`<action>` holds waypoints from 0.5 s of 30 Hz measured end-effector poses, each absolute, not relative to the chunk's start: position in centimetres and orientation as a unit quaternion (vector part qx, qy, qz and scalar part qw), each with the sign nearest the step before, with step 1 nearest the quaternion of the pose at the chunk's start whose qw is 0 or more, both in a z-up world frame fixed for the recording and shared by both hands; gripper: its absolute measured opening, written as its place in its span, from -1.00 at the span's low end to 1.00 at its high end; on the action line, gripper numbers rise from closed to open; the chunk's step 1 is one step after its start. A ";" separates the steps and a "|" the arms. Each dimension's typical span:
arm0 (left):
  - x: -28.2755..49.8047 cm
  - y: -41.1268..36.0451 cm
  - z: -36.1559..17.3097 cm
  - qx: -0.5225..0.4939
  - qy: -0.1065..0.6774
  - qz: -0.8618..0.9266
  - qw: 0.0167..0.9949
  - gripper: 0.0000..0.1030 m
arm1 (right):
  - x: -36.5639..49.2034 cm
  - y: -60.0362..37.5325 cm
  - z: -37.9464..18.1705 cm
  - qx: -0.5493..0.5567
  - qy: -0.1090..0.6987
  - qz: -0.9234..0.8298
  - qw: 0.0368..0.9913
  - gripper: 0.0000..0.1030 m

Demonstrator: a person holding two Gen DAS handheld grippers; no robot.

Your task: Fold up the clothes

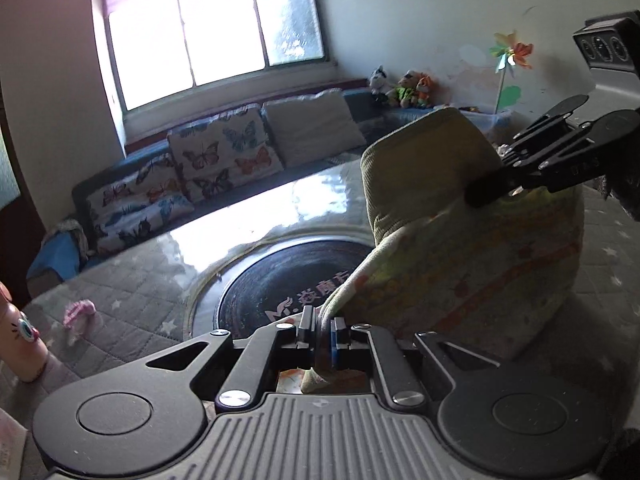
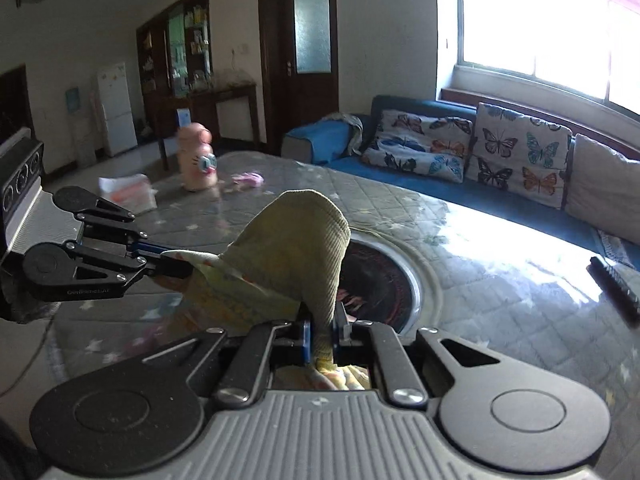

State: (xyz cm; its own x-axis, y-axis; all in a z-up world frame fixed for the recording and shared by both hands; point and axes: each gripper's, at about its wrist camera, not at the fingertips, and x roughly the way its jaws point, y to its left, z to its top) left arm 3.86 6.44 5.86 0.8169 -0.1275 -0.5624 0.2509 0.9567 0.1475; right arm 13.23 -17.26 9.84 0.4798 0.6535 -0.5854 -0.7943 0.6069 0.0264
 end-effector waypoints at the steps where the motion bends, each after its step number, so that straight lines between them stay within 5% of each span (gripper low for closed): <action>1: 5.0 6.7 5.4 0.105 0.295 -0.096 0.945 -0.85 | 14.2 -16.7 9.5 -0.129 0.285 0.423 0.851 -0.84; 15: 11.7 7.9 0.0 0.082 0.365 -0.066 0.925 -0.78 | 19.7 -15.3 1.4 -0.088 0.322 0.344 0.878 -0.60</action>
State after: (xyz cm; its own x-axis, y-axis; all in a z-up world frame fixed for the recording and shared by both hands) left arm 11.74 7.88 -0.02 0.7244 -0.0625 -0.6865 0.1817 0.9780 0.1027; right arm 19.66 -15.25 1.39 0.5567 0.5465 -0.6257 -0.6598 0.7485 0.0668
